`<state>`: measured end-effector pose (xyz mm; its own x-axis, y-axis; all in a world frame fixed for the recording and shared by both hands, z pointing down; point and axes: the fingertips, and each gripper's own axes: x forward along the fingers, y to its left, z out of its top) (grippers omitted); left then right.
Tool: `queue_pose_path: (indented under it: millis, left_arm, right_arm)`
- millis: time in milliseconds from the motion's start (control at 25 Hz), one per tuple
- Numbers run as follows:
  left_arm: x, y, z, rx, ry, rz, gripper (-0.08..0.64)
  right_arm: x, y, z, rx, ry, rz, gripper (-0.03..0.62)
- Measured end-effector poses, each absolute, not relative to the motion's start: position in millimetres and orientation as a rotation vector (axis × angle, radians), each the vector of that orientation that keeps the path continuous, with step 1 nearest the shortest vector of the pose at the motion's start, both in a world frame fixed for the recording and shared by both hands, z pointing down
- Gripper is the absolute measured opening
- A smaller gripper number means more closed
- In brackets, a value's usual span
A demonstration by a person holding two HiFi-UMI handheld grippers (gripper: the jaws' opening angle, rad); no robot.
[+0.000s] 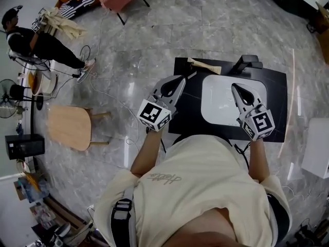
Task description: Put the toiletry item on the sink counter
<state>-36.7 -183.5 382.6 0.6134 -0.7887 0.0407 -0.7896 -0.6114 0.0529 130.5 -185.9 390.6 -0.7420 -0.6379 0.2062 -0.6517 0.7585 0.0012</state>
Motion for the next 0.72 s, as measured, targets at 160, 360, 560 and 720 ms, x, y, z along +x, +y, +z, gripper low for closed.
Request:
queue_pose_path:
  millis: [160,360,560,720]
  left_arm:
    - [-42,-184,377,2.772,-1.344,0.040,0.003]
    - [-41,-185,379,2.769,-1.346,0.046,0.003]
    - [-41,-180,387,2.733,-1.358,0.039,0.003]
    - [-49,-179,379,2.715,-1.391,0.020,0.003]
  right_arm:
    - [131,-188,383,1.070,-2.767,0.120,-0.005]
    - [133,-188,385,1.082,-2.769,0.124,-0.005]
    - [138,-181,393,1.097,-2.777,0.147,-0.005]
    - [141,-178,391,1.103,-2.777,0.143,-0.005]
